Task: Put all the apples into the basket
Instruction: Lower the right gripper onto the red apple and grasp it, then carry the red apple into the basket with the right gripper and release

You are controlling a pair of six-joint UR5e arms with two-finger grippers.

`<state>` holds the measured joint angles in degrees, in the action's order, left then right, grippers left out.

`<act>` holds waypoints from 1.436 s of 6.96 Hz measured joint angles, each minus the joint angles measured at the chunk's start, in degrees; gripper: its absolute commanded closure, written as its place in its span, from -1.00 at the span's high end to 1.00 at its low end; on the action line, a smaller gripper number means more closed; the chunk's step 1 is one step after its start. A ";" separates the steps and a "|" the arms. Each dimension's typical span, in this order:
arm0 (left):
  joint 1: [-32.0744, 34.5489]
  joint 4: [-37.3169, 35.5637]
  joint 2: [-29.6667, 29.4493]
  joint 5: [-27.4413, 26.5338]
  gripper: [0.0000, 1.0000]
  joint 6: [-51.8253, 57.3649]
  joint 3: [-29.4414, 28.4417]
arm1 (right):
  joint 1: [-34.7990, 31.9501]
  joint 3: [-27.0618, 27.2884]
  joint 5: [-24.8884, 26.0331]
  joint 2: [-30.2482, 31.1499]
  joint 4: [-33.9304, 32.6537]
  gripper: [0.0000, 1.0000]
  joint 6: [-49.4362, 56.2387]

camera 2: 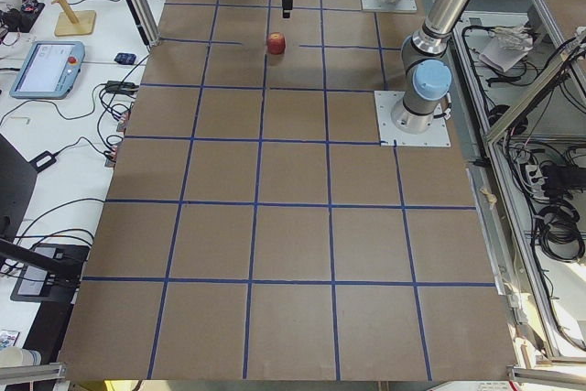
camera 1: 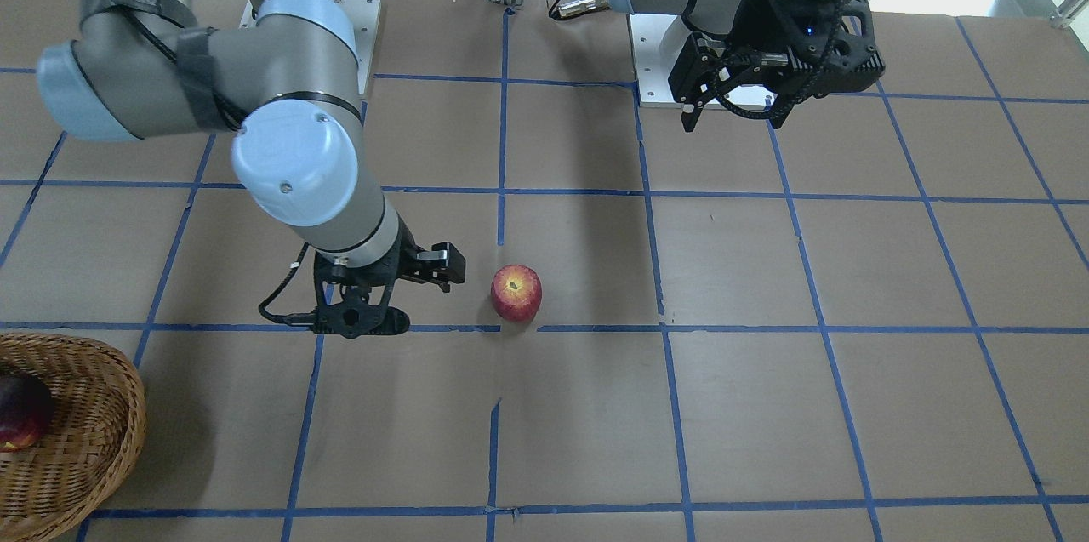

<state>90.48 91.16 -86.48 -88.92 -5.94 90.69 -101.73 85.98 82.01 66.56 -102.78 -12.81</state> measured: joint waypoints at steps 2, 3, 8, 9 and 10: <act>0.03 -0.02 0.08 -0.02 1.00 0.03 0.18 | -3.38 0.65 -4.92 -3.33 -3.69 1.00 -3.70; 0.02 -0.02 0.18 -0.02 1.00 0.01 0.24 | -4.29 1.04 -7.16 -4.57 -4.52 1.00 -5.88; -0.04 -0.06 0.17 -0.02 1.00 -0.03 0.29 | -6.42 4.54 -8.83 -8.43 -10.40 1.00 -9.11; -0.04 -0.06 0.17 -0.02 1.00 -0.03 0.28 | -6.56 4.69 -8.87 -9.12 -11.43 1.00 -9.32; -0.04 -0.09 0.18 -0.02 1.00 -0.04 0.29 | -6.60 4.89 -8.84 -9.82 -12.32 0.35 -9.42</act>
<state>90.44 91.08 -86.30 -88.95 -5.97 90.98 -108.33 90.87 73.17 56.74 -115.10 -22.22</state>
